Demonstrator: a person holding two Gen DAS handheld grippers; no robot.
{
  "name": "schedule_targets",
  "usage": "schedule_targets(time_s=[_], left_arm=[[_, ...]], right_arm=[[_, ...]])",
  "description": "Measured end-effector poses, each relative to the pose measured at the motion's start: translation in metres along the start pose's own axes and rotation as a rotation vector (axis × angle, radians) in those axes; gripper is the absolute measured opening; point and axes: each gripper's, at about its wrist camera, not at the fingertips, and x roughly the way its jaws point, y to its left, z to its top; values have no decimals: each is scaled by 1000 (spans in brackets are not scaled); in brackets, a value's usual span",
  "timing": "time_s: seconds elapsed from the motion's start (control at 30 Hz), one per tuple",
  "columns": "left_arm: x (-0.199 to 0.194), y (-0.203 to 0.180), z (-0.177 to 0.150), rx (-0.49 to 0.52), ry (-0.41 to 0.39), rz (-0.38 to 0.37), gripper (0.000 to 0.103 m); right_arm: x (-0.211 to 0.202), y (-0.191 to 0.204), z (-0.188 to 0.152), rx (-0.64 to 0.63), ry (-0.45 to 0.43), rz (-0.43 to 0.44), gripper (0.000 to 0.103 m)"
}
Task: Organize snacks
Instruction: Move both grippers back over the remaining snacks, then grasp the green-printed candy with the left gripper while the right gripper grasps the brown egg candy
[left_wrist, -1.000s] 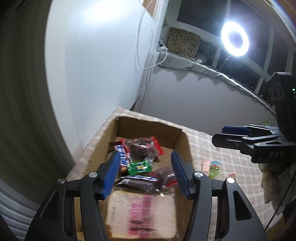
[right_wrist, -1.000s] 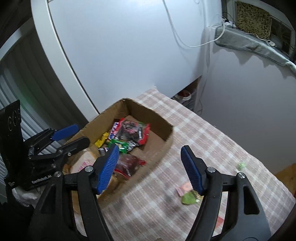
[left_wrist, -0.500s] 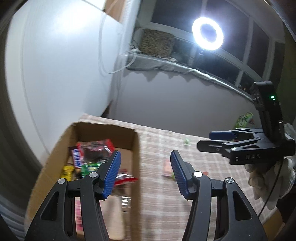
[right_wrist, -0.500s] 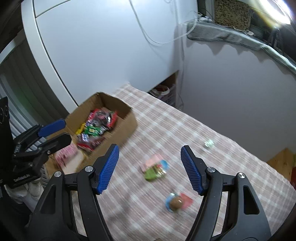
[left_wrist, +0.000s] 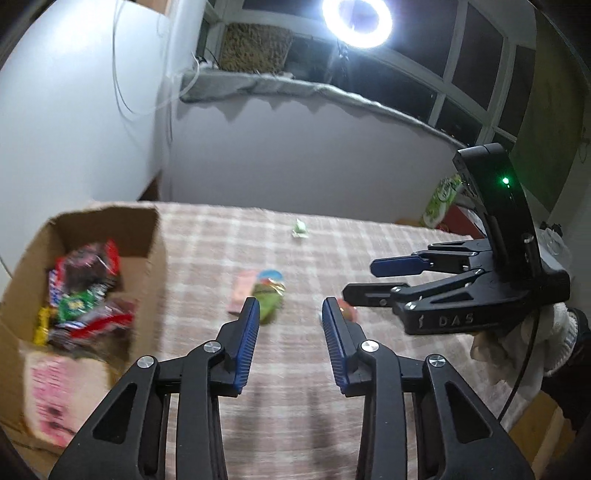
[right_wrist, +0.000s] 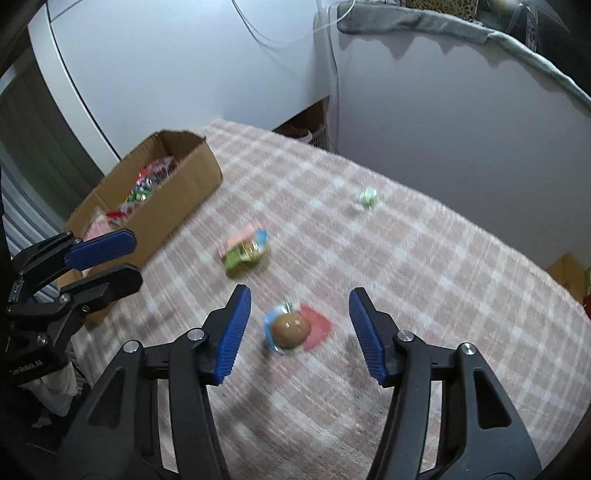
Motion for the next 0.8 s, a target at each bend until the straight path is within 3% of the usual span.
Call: schedule_targets(time_s=[0.17,0.5,0.8], left_arm=[[15,-1,-7,-14,41,0,31],[39,0,-9,-8,78,48,29],[51,11,-10,-36,97,38,29]], right_arm=[[14,0,-14,-29,36,13,47],[24,-2,-19,-40,37,19,47],[31,2,-15,-77,36,3,47]])
